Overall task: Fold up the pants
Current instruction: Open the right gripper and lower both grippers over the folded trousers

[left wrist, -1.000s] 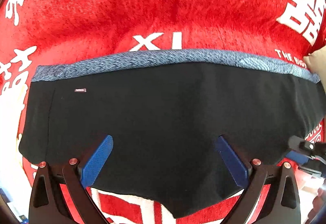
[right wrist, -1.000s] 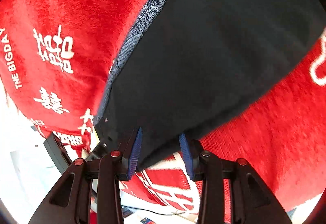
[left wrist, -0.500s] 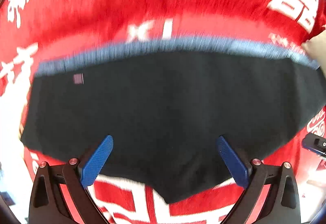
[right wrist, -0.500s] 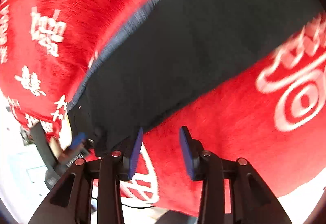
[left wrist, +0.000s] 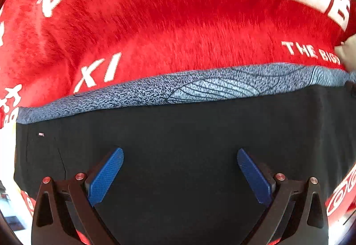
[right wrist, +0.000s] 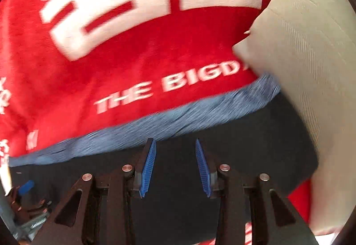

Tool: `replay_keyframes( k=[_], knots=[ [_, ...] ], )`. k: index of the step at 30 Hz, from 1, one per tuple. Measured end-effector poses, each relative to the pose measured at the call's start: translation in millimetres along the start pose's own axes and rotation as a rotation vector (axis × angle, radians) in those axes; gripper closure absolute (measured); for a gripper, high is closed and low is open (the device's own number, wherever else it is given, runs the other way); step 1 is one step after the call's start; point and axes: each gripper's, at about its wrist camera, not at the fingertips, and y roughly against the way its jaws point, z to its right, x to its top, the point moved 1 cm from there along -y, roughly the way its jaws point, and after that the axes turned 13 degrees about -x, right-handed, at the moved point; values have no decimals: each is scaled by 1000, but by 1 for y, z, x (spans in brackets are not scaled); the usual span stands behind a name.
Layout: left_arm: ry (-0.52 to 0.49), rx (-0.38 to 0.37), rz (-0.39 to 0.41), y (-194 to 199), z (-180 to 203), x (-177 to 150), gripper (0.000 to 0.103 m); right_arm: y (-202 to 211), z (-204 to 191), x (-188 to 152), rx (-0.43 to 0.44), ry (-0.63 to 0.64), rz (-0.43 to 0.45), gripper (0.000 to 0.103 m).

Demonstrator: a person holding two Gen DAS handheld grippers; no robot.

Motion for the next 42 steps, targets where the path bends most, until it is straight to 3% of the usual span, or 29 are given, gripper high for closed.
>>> replay_keyframes(
  k=[2, 4, 7, 10, 15, 18, 21, 23, 25, 29, 31, 35, 36, 40, 42],
  knots=[
    [-7, -4, 9, 1, 1, -2, 0, -21, 22, 7, -21, -21, -23, 68],
    [4, -4, -6, 4, 1, -2, 0, -27, 39, 16, -39, -12, 13, 74],
    [-8, 34, -4, 11, 14, 13, 0, -30, 52, 24, -82, -7, 9, 74],
    [-7, 2, 42, 20, 36, 33, 0, -24, 62, 24, -37, -70, -44, 66],
    [3, -3, 44, -10, 76, 70, 0, -3, 34, 15, 213, -21, -80, 65],
    [33, 28, 17, -35, 89, 75, 0, 1, -8, 19, 289, 92, -39, 62],
    [45, 27, 33, -40, 89, 79, 0, -20, -26, 20, 234, 139, -40, 63],
    [45, 33, 1, -35, 87, 80, 0, -24, -19, 30, 203, 110, -4, 64],
    [31, 43, 3, -23, 83, 81, 0, -23, -1, 37, 154, 57, -26, 64],
    [12, 3, 12, 12, 86, 54, 0, 4, 20, 21, 167, 60, -42, 56],
    [3, -4, -26, 20, 89, 27, 0, 16, 22, -4, 174, 89, -56, 48],
    [-30, 12, -117, 8, 100, -22, 0, 19, 22, -51, 119, 144, -83, 47],
    [1, 3, -71, 13, 99, -31, 0, 23, 21, -61, 99, 166, -48, 46],
    [100, -42, -57, 12, 93, -36, 0, 27, 24, -77, 79, 191, -13, 38],
    [94, -34, -56, 12, 97, -35, 0, 30, 22, -79, 87, 181, -18, 36]
  ],
)
